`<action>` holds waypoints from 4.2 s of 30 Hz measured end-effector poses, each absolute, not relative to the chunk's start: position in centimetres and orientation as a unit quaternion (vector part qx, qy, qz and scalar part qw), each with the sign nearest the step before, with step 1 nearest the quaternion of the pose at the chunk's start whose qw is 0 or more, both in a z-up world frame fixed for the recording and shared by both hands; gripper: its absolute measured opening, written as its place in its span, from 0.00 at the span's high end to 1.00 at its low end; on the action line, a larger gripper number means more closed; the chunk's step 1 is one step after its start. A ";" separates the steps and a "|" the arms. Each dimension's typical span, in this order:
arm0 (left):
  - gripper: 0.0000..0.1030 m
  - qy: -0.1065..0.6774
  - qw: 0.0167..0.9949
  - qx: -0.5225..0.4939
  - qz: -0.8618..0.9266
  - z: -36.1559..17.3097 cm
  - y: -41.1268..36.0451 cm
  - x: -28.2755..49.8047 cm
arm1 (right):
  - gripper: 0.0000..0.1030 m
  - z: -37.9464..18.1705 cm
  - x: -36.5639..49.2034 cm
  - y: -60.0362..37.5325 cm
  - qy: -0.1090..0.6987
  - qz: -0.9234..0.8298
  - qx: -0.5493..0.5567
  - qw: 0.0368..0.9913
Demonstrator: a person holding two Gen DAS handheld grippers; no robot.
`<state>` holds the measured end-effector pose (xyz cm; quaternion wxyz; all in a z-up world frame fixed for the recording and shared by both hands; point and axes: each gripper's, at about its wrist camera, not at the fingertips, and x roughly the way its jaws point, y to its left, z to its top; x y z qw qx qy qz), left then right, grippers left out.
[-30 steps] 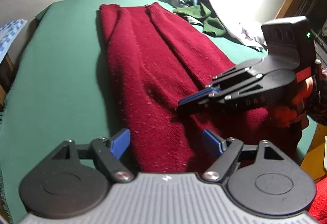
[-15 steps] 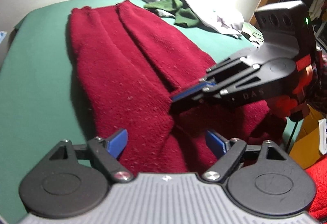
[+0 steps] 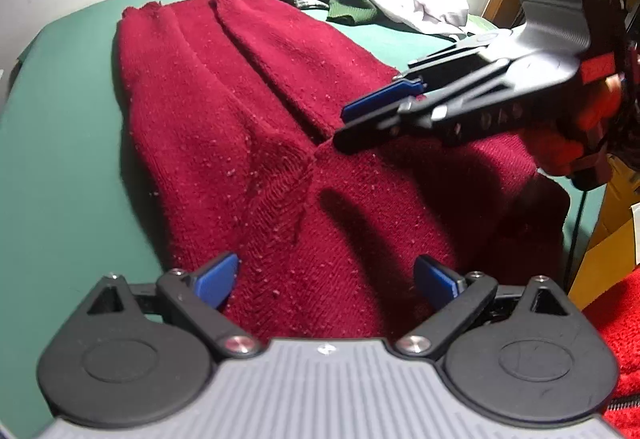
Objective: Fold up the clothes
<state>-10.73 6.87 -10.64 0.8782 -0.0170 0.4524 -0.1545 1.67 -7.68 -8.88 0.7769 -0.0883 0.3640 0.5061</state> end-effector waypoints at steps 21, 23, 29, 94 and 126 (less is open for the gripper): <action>0.05 0.461 0.870 0.014 -0.175 -10.9 5.5 -11.3 | 0.94 -8.9 -1.6 -9.8 0.388 0.522 -0.159 0.743; 0.05 0.464 0.867 0.020 -0.181 -10.9 5.4 -11.5 | 0.94 -8.9 -1.9 -9.7 0.390 0.521 -0.164 0.742; 0.07 0.466 0.863 0.025 -0.193 -10.2 5.6 -11.8 | 0.93 -6.9 -1.1 -9.5 0.376 0.520 -0.162 0.750; 0.02 0.433 0.877 -0.035 -0.208 -10.8 6.8 -10.4 | 0.69 -8.3 8.2 -7.6 0.410 0.391 0.067 0.821; 0.03 0.438 0.892 0.008 -0.108 -6.5 -1.7 -11.3 | 0.57 -11.2 -2.9 -38.1 0.413 0.115 0.024 0.903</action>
